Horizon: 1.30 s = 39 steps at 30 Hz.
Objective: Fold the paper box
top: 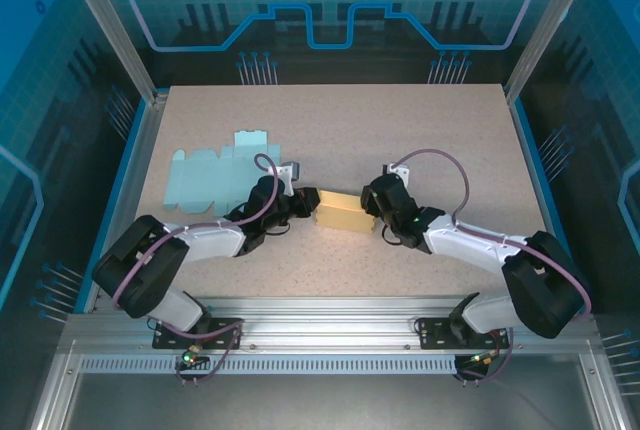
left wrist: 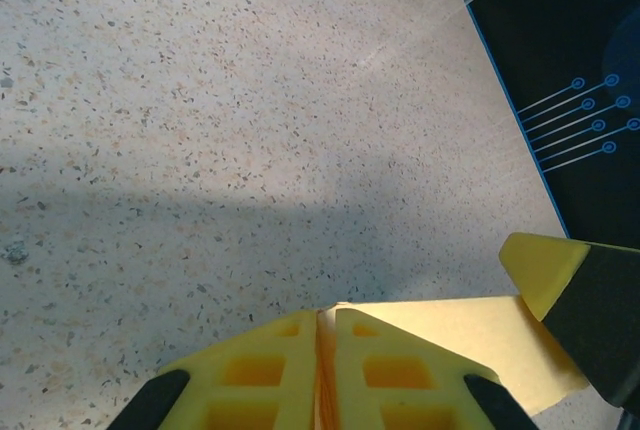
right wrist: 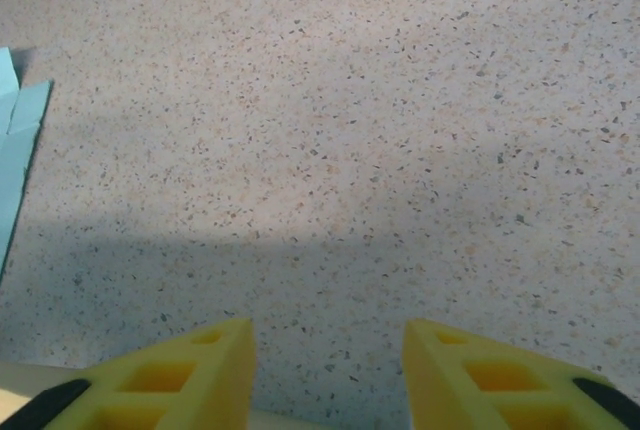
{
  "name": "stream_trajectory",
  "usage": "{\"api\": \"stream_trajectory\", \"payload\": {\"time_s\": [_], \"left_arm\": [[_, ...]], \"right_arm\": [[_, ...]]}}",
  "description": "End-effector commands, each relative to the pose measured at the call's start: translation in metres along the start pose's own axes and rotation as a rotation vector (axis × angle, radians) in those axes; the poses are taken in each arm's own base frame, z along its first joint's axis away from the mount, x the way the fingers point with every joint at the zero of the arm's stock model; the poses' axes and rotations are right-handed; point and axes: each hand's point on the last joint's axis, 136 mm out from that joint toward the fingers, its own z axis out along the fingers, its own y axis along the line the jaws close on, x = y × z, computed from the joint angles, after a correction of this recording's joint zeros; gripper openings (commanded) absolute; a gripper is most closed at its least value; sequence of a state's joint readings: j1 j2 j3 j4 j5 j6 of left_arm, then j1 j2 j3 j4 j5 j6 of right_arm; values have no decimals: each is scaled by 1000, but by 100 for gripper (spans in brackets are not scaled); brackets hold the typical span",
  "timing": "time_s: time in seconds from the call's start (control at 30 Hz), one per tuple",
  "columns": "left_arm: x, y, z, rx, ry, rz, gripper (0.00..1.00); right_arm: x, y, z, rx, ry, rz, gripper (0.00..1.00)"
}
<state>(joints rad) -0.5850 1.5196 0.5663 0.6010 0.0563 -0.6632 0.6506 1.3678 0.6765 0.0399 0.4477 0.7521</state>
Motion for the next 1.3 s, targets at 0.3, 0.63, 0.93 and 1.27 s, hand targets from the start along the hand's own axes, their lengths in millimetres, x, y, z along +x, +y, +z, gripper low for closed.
{"api": "stream_trajectory", "payload": {"time_s": [0.3, 0.63, 0.93, 1.27], "left_arm": [[78, 66, -4, -220, 247, -4, 11], [74, 55, -2, -196, 245, 14, 12], [75, 57, -2, -213, 255, 29, 12], [72, 54, 0, -208, 257, 35, 12]], "right_arm": [[-14, 15, -28, -119, 218, -52, 69], [0, 40, -71, -294, 355, -537, 88], [19, 47, -46, -222, 424, -968, 91], [38, 61, -18, -259, 477, -1086, 80]]}}
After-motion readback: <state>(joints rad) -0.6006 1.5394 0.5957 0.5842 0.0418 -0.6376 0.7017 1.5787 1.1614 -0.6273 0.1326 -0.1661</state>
